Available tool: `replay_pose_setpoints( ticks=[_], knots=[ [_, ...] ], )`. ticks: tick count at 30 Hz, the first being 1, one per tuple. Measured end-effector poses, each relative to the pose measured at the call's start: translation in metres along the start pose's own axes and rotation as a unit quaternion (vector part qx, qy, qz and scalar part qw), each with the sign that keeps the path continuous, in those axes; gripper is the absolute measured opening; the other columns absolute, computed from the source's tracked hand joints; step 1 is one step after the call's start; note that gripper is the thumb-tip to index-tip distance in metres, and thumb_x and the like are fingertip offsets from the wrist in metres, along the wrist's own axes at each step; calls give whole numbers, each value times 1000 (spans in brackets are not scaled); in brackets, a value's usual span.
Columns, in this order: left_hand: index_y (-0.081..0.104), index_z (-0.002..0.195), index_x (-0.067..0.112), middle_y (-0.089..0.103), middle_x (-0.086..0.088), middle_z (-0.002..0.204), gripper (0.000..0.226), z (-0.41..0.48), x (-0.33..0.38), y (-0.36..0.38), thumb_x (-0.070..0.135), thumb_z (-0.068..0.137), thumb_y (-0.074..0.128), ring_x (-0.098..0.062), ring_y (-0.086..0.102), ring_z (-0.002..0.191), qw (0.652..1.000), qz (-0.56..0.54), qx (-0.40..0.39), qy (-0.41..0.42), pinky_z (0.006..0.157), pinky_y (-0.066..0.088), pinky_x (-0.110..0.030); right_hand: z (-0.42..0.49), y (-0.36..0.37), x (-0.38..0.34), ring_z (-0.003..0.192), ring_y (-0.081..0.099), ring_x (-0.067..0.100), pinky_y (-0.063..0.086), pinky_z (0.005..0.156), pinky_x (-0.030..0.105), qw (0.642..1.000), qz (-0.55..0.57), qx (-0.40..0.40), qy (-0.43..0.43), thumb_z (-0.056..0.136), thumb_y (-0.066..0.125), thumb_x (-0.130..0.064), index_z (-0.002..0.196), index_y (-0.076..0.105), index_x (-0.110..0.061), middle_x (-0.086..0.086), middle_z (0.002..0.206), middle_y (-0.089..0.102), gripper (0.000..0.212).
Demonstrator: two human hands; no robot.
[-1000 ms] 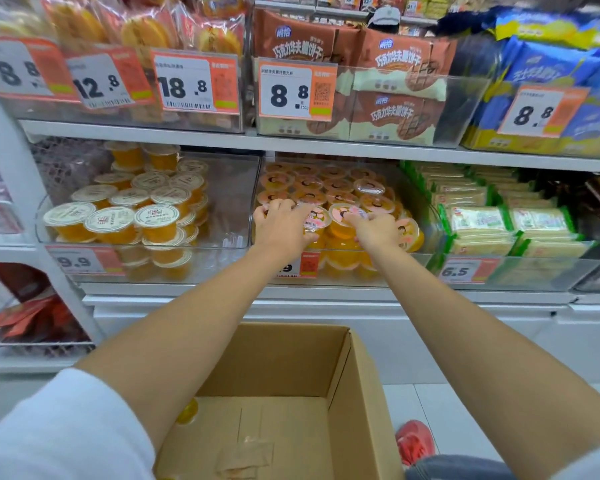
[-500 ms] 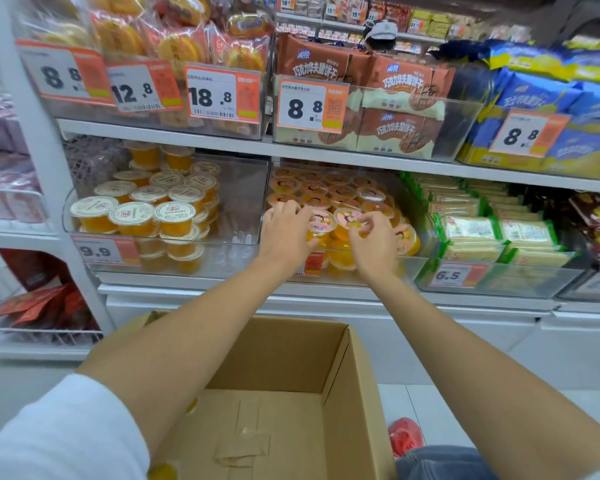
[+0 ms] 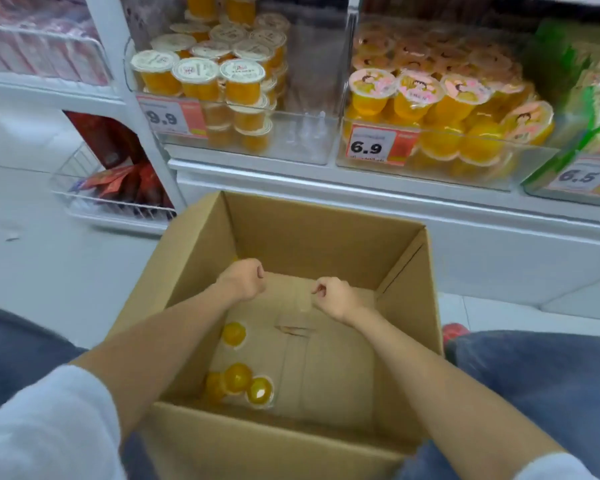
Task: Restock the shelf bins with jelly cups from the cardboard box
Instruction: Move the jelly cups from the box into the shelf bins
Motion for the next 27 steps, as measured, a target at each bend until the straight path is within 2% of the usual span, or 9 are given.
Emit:
replay_pose_setpoints(
  ticks=[3,6,8,10,12,15,22,24,27],
  knots=[
    [61,100,16,61,-3,109,16,0,-73,66,24,86,65,-23,59,104,984,41,-162,-60,83,46,-27,9,73,16,105,62,27,47,82,25,984,-95,-152,14,83,58,-16,106,67,-14,8,110,67,25],
    [59,86,19,59,-13,99,11,4,-140,131,30,86,62,-31,60,92,962,49,-262,-62,77,49,-36,8,127,24,110,59,24,49,91,27,966,-114,-232,1,81,58,-19,120,63,-15,5,122,62,40],
    [55,87,12,51,-15,90,15,-2,-146,159,20,97,47,-29,53,79,969,-13,-242,-49,69,42,-35,7,161,27,117,56,26,47,94,29,952,-142,-272,-13,82,62,-21,126,58,-18,3,127,58,44],
    [58,105,14,59,-6,104,18,-26,-126,160,27,93,56,-24,58,95,943,160,-287,54,77,43,-30,4,191,28,116,58,28,49,94,31,937,-186,-290,-54,80,68,-24,120,60,-19,5,123,61,40],
    [55,117,26,58,3,124,36,-38,-124,174,34,83,65,-21,56,116,940,158,-301,26,90,44,-27,0,219,33,126,50,28,42,102,32,921,-228,-303,-91,81,69,-25,130,53,-18,8,135,53,52],
    [37,134,22,45,-4,141,57,-47,-130,192,30,85,63,-26,48,127,941,161,-294,-41,99,43,-33,-9,244,41,140,30,27,30,113,38,909,-248,-316,-116,85,67,-20,149,23,-15,6,153,29,78],
    [33,143,20,50,-10,138,64,-44,-133,196,26,89,65,-28,52,122,957,65,-260,-106,91,42,-28,-8,256,37,130,41,32,35,106,41,886,-306,-268,-222,89,53,-6,137,39,-9,13,142,45,50],
    [36,143,15,50,-10,140,60,-42,-123,186,25,91,64,-27,49,126,961,4,-248,-123,96,38,-27,-5,245,36,122,49,32,39,100,37,906,-256,-279,-189,86,59,-14,129,47,-10,14,131,54,45],
    [50,133,10,55,-10,133,41,-31,-110,166,28,96,56,-26,54,117,952,-132,-201,-190,95,40,-28,6,214,40,101,62,29,51,86,32,965,-68,-252,-12,74,59,-45,107,63,-20,9,108,68,42]
  ],
)
Point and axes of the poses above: each hand's wrist, its own z-axis towards the middle knuckle, its own y-axis out of the palm, x = y × z, the point moved 2 cm from there along z, towards the middle knuckle
